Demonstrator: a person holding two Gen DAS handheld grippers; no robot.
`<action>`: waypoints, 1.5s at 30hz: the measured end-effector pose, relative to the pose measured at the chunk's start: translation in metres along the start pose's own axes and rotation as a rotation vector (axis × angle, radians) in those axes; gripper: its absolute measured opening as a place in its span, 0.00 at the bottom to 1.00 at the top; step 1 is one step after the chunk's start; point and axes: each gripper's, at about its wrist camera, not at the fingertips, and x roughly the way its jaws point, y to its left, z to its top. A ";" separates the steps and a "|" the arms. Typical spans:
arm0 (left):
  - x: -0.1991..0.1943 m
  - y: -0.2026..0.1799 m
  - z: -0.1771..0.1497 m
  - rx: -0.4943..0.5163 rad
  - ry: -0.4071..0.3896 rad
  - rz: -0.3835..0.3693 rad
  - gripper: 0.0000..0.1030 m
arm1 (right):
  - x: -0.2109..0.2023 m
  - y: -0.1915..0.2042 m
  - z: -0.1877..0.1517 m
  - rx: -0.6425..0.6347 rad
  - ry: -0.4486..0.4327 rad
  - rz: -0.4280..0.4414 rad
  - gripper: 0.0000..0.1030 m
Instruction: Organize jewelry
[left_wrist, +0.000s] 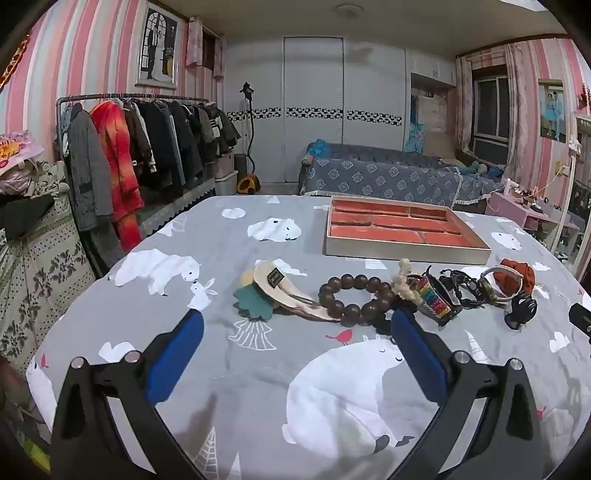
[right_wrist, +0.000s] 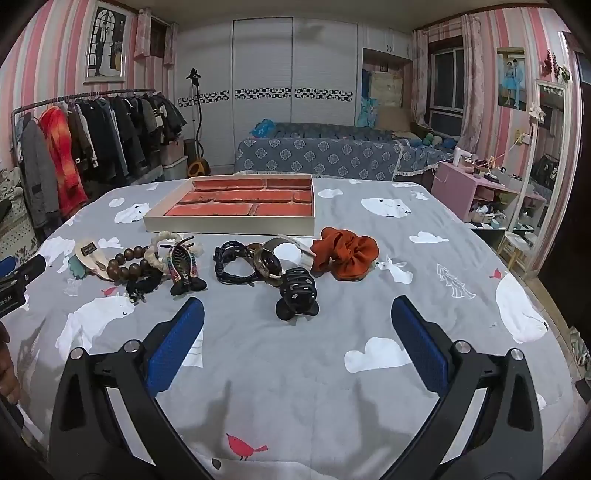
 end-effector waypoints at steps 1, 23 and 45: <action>0.001 0.000 0.000 0.001 -0.001 0.001 0.96 | 0.001 0.000 0.000 0.000 0.002 0.001 0.96; 0.006 -0.009 0.002 0.028 -0.015 -0.003 0.96 | 0.013 0.001 0.001 -0.015 0.006 0.000 0.95; 0.002 -0.006 0.003 0.066 -0.030 0.027 0.96 | 0.006 0.003 0.002 -0.019 -0.007 0.002 0.95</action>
